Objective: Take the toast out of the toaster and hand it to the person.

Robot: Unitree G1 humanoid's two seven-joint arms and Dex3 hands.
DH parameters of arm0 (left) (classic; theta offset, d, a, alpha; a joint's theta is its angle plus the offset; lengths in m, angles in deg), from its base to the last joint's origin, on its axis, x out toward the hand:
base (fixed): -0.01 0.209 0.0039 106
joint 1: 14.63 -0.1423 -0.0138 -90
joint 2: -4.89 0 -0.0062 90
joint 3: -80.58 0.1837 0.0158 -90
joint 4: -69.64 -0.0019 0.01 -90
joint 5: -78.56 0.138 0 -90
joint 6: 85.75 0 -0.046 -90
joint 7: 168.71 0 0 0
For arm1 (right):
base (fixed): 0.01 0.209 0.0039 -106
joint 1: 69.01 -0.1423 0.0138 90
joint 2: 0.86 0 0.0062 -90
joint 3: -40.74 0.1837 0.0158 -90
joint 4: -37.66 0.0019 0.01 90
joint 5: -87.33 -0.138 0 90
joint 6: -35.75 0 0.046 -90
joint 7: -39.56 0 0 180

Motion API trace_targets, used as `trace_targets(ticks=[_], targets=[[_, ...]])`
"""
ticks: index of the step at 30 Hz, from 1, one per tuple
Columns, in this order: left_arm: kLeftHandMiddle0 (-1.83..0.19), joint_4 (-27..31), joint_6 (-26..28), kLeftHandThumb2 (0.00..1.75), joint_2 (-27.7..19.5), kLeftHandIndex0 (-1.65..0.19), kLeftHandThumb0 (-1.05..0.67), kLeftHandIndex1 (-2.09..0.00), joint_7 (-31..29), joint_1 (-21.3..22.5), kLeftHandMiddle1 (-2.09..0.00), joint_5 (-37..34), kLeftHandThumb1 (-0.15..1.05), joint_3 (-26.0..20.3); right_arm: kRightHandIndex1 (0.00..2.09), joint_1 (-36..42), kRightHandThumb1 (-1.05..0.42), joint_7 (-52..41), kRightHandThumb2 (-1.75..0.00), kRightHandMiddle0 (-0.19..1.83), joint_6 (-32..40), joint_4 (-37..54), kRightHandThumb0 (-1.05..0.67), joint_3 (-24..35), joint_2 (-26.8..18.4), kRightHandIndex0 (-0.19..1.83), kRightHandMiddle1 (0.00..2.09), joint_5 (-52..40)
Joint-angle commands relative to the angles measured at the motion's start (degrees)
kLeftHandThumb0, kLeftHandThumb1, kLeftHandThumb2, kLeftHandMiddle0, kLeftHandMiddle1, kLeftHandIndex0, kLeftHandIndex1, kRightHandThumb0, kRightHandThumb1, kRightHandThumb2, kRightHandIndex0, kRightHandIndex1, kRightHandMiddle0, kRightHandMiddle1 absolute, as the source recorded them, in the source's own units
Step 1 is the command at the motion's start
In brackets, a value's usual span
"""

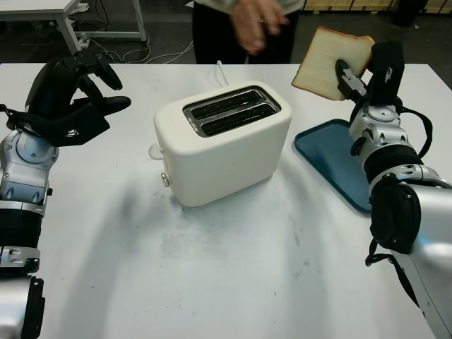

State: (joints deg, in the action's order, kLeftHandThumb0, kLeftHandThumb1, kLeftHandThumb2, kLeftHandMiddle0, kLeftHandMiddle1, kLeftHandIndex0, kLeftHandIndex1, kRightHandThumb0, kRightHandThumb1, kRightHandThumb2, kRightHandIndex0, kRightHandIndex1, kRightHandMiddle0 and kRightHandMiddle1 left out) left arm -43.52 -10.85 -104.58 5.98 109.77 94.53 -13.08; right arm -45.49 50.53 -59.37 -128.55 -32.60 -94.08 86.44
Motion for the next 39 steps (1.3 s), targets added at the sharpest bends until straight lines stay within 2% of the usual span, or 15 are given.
trace_targets(ticks=[1,10,14,19,24,30,31,32,33,34,35,36,37,39], targets=[[-0.72,-0.39,-0.98,0.15,0.10,-0.57,-1.05,-1.48,0.60,-0.28,-1.45,-0.32,0.92,-0.22,1.75,-1.12,-0.92,-0.28,-0.35,0.41,0.18,0.09,-0.25,0.28,0.44,0.79,1.74,-0.40],[-0.71,0.26,-0.05,0.14,0.20,-0.57,-1.05,-1.49,0.64,-0.36,-1.46,-0.09,0.92,-0.22,1.75,-0.80,-0.92,-1.77,-0.37,0.40,0.10,0.00,-0.24,0.08,0.56,0.76,1.75,0.01],[-0.72,0.48,0.50,0.14,0.25,-0.57,-1.05,-1.49,0.58,-0.35,-1.46,-0.03,0.92,-0.18,1.75,-0.80,-0.92,-2.62,-0.36,0.31,0.47,-0.01,-0.23,0.47,0.66,0.74,1.75,-0.52],[-0.71,-0.10,-0.48,0.15,0.27,-0.57,-1.05,-1.48,0.80,-0.43,-1.45,-0.16,0.92,-0.18,1.75,-0.69,-0.92,-2.75,-0.36,0.37,0.37,0.03,-0.26,-0.53,0.63,0.75,1.75,0.40],[-0.72,-0.39,-0.79,0.14,0.44,-0.57,-1.05,-1.48,0.95,-0.51,-1.45,-0.37,0.92,-0.23,1.75,-0.50,-0.92,-2.90,-0.36,0.35,-0.02,0.04,-0.24,-0.82,0.70,0.74,1.75,0.48],[-0.72,-0.25,-0.51,0.14,0.41,-0.56,-1.05,-1.49,0.90,-0.43,-1.45,-0.09,0.92,-0.18,1.75,0.65,-0.92,-1.21,-0.34,0.35,-2.58,0.11,-0.26,-4.06,0.77,0.68,1.75,3.70],[-0.72,-0.14,-0.38,0.14,0.42,-0.57,-1.05,-1.49,0.90,-0.45,-1.45,-0.06,0.92,-0.18,1.75,0.95,-0.92,-0.67,-0.27,0.46,-3.28,0.13,-0.30,-4.63,0.75,0.65,1.25,4.31],[-0.72,-0.04,-0.26,0.14,0.46,-0.57,-1.05,-1.49,1.02,-0.49,-1.45,0.03,0.92,-0.18,1.75,1.24,-0.92,-0.26,-0.24,0.59,-4.02,0.14,-0.34,-5.06,0.74,0.64,0.92,4.73],[-0.72,-0.06,-0.25,0.14,0.50,-0.57,-1.05,-1.49,1.10,-0.52,-1.45,0.03,0.92,-0.21,1.62,1.39,-0.92,-0.56,-0.18,0.69,-4.56,0.23,-0.43,-5.42,0.76,0.58,0.71,5.02],[-0.73,-0.06,-0.22,0.14,0.53,-0.57,-1.05,-1.49,1.15,-0.56,-1.45,0.03,0.92,-0.23,1.14,1.46,-0.92,-1.10,-0.14,0.63,-4.87,0.28,-0.56,-5.68,0.75,0.45,0.42,5.18],[-0.73,-0.08,-0.22,0.14,0.51,-0.57,-1.05,-1.49,1.07,-0.60,-1.45,-0.06,0.92,-0.25,0.76,1.58,-0.92,-2.16,-0.13,0.62,-5.17,0.34,-0.60,-7.24,0.35,0.48,0.25,6.58],[-0.73,-0.06,-0.18,0.14,0.50,-0.57,-1.05,-1.49,1.01,-0.64,-1.45,-0.16,0.92,-0.27,0.38,1.64,-0.92,-3.34,-0.17,0.43,-5.13,0.37,-0.70,-9.07,-0.23,0.34,0.10,8.24],[-0.73,-0.10,-0.24,0.14,0.48,-0.57,-1.05,-1.49,1.04,-0.68,-1.45,-0.20,0.92,-0.28,0.21,1.61,-0.92,-4.31,-0.21,0.28,-4.94,0.42,-0.79,-10.40,-0.73,0.22,0.05,9.45],[-0.73,-0.14,-0.15,0.14,0.45,-0.57,-1.05,-1.49,1.04,-0.75,-1.45,-0.28,0.92,-0.33,0.06,1.72,-0.92,-6.39,-0.20,0.09,-5.47,0.59,-0.90,-10.82,-1.36,0.07,0.01,9.70]])
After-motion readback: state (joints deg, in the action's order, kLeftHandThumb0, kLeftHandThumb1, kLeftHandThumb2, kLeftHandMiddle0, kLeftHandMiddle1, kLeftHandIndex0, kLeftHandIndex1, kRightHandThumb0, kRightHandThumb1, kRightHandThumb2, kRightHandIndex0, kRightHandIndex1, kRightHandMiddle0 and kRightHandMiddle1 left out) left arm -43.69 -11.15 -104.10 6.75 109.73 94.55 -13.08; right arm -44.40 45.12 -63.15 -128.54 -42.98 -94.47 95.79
